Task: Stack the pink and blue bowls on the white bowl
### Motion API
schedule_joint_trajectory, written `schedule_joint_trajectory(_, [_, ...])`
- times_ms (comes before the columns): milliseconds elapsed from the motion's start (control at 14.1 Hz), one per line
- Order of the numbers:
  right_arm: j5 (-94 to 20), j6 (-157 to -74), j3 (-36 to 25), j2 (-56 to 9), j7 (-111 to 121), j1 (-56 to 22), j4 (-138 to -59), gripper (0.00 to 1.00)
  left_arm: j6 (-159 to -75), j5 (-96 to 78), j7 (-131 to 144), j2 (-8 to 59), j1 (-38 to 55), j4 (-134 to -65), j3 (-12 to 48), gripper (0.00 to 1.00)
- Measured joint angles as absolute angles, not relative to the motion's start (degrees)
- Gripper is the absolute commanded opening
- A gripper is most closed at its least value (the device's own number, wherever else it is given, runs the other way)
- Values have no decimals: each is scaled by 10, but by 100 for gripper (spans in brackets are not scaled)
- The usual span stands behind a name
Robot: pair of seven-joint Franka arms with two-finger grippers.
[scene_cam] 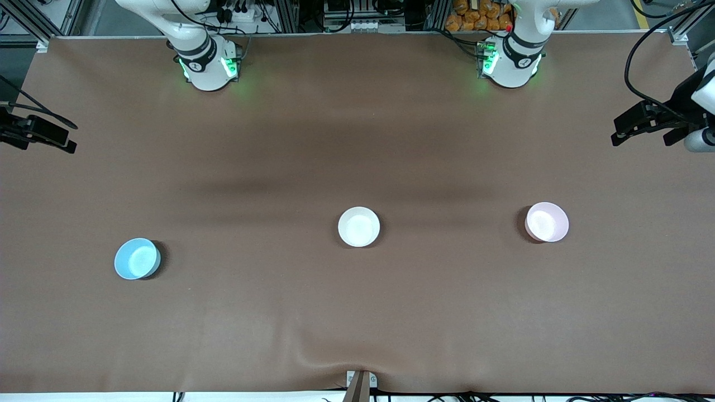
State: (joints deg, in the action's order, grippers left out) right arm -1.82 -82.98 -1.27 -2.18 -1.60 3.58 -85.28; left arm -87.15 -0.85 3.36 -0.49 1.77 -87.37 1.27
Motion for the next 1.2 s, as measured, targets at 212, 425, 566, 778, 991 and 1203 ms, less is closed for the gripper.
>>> schedule_joint_trajectory(212, [-18, -830, -13, -22, -16, 36, -853, 100, -872, -8, 34, -5, 17, -874, 13, 100])
schedule_joint_trajectory(425, [-18, -830, -13, -22, -16, 36, -853, 100, -871, -8, 34, 0, 16, -874, 12, 100])
schedule_joint_trajectory(566, [-18, -830, -13, -22, -16, 36, -853, 100, -871, -7, 30, 15, 8, -876, 10, 100])
schedule_joint_trajectory(778, [-18, -830, -13, -22, -16, 36, -853, 100, -891, 3, -8, 67, -12, -881, 7, 100])
schedule_joint_trajectory(991, [-18, -830, -13, -22, -16, 36, -853, 100, -980, 18, -31, 126, -20, -915, 6, 100])
schedule_joint_trajectory(1203, [-18, -830, -13, -22, -16, 36, -853, 100, -1095, 22, -33, 150, -23, -991, 6, 100])
